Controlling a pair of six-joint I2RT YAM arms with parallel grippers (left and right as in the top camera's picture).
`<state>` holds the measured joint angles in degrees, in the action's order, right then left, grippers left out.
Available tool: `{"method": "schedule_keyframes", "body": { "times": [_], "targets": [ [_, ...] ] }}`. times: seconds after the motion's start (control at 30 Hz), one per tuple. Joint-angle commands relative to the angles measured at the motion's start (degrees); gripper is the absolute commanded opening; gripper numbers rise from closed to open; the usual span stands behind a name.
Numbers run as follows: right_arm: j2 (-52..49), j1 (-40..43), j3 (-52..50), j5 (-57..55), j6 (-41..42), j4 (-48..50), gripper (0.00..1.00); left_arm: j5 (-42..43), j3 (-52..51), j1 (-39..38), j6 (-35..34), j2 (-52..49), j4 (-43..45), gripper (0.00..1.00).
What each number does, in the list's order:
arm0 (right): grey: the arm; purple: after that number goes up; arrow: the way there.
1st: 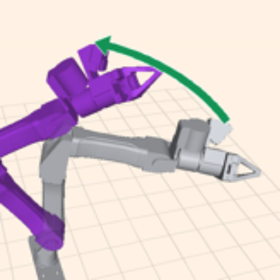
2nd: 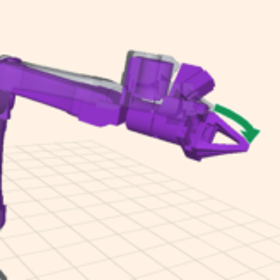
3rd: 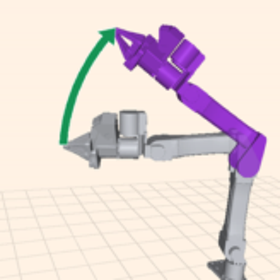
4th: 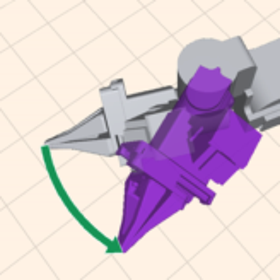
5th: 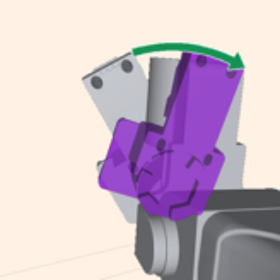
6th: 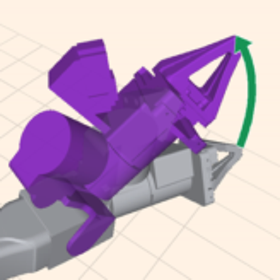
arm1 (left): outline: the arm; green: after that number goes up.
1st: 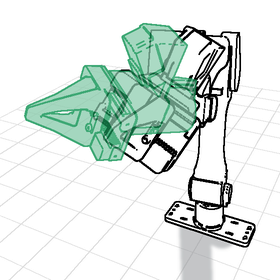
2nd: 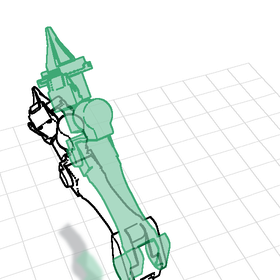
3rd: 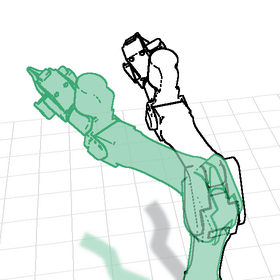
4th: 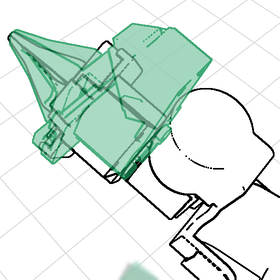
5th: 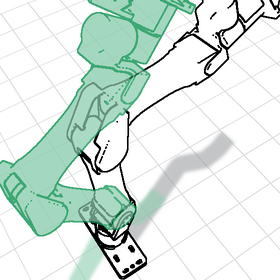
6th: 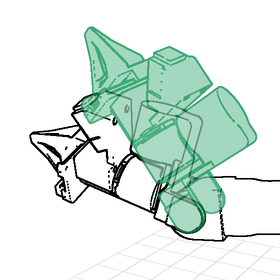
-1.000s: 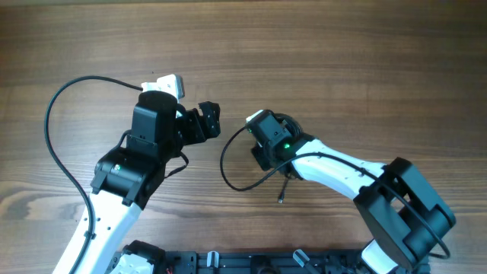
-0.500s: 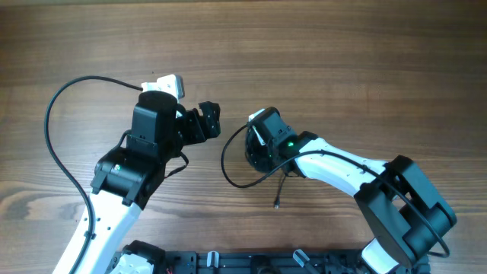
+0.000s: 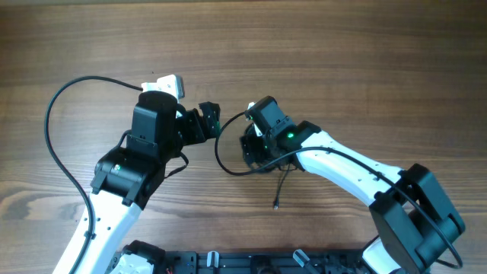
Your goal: Untangle cables
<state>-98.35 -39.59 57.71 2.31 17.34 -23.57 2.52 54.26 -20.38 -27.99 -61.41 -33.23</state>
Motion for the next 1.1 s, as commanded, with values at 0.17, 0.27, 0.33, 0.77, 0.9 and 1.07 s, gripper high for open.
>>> {"method": "schedule_keyframes", "body": {
  "times": [0.17, 0.27, 0.33, 0.77, 0.9, 1.07],
  "targets": [
    [-0.79, -1.05, 1.09, 1.57, 13.86, 7.65, 0.75, -5.4, 0.17, 0.92, 2.23, 0.68, 0.24, 0.94],
    [-0.79, -1.05, 1.09, -1.05, 18.4, 7.67, 0.74, -4.94, 0.17, 1.88, 2.03, 0.68, -0.24, 0.94],
    [-0.83, -1.05, 1.05, -1.22, 19.34, 7.17, 0.74, -4.92, 0.17, 1.92, 2.03, 0.68, -0.48, 0.94],
    [-6.21, -1.05, 1.05, -1.14, 25.05, 6.45, 0.73, -4.94, 0.17, 1.92, 2.05, 0.66, -0.9, 0.94],
    [-6.82, -1.07, 1.05, -0.72, 25.27, 6.43, 0.71, -4.94, 0.17, 1.92, 2.05, 0.66, -1.09, 0.94],
    [-7.32, -1.07, 0.83, -0.72, 26.62, 5.97, 0.54, -4.94, 0.17, 1.92, 2.05, 0.66, -1.11, 0.94]
  ]
}}
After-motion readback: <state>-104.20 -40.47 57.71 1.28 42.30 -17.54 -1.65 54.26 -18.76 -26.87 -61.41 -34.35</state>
